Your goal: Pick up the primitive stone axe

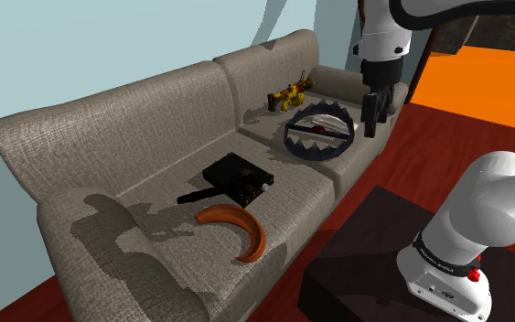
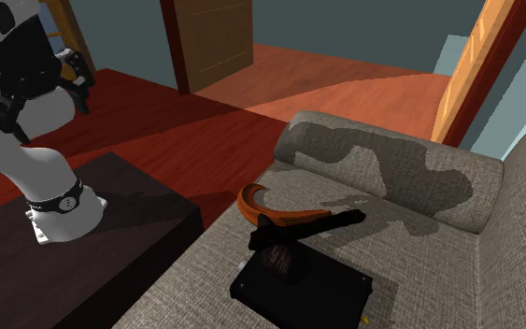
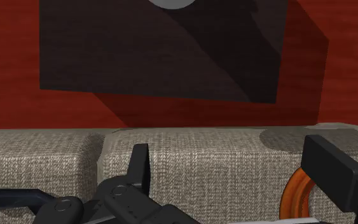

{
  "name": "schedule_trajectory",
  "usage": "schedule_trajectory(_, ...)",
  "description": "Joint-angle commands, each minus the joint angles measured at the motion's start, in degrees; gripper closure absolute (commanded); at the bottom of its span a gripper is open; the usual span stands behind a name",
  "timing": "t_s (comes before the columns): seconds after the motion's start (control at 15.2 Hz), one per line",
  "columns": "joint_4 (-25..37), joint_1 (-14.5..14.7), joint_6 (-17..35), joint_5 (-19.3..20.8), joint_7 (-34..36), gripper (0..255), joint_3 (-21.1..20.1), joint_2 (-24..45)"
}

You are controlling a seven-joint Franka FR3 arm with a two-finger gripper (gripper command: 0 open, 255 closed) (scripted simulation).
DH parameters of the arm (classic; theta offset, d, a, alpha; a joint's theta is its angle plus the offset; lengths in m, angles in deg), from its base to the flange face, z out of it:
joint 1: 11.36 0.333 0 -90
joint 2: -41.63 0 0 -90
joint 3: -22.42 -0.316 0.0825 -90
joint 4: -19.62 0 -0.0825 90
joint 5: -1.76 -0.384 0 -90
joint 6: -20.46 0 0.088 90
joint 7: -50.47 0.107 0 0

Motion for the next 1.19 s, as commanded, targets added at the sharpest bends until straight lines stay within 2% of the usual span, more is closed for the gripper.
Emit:
schedule_trajectory(0.0,0.0,0.0,0.0,0.0,0.0,0,0.0,0.0)
schedule_trajectory(0.59,5.56,3.43,13.39,-0.08,-6.19,0,-1.94,19.49)
schedule_trajectory(1.12,15.11,6.03,21.02,0.74,-10.6,0,-4.41,37.06)
